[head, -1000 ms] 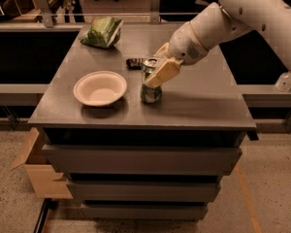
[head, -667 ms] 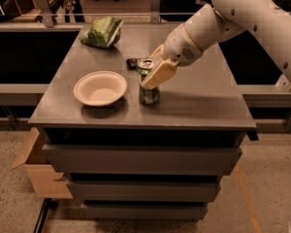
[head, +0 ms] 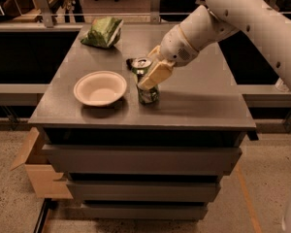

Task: Move green can near paper bowl

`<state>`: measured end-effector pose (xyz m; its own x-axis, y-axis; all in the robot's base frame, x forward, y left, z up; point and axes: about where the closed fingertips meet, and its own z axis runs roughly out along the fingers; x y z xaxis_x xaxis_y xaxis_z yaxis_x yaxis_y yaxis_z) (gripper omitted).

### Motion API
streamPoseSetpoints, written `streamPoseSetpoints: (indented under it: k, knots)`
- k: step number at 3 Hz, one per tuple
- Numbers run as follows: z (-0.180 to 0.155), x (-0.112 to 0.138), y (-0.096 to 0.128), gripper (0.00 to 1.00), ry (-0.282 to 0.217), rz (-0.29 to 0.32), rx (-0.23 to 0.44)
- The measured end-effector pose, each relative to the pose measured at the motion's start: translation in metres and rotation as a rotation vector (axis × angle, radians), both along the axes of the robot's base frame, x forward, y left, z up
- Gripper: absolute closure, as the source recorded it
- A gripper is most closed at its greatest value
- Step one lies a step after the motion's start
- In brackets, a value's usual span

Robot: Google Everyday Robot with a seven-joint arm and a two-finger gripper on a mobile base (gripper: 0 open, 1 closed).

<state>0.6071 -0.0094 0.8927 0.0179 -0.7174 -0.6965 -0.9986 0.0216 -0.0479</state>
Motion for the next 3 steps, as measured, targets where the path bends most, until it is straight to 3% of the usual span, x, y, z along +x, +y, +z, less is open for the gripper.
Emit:
streamPoseSetpoints:
  k: [3]
  knots:
    - [0.017,0.006,0.015,1.0,-0.04,0.0,0.072]
